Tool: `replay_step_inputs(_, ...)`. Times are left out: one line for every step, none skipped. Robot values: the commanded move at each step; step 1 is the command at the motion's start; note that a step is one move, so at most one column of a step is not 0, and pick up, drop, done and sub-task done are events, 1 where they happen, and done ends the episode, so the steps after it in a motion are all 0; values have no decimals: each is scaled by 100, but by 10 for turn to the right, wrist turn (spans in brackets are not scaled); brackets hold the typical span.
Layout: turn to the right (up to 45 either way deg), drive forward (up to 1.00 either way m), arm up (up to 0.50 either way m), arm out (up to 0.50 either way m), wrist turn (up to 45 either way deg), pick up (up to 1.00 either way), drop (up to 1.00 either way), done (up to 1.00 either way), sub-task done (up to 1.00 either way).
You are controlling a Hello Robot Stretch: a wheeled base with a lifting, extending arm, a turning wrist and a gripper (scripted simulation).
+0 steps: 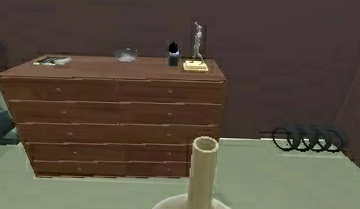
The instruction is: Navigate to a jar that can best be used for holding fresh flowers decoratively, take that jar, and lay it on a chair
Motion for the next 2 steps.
replay_step_inputs(0,35,0,0,0,0,0,0,0)
replay_step_inputs(-450,0,0,0,0,0,0,0,0)
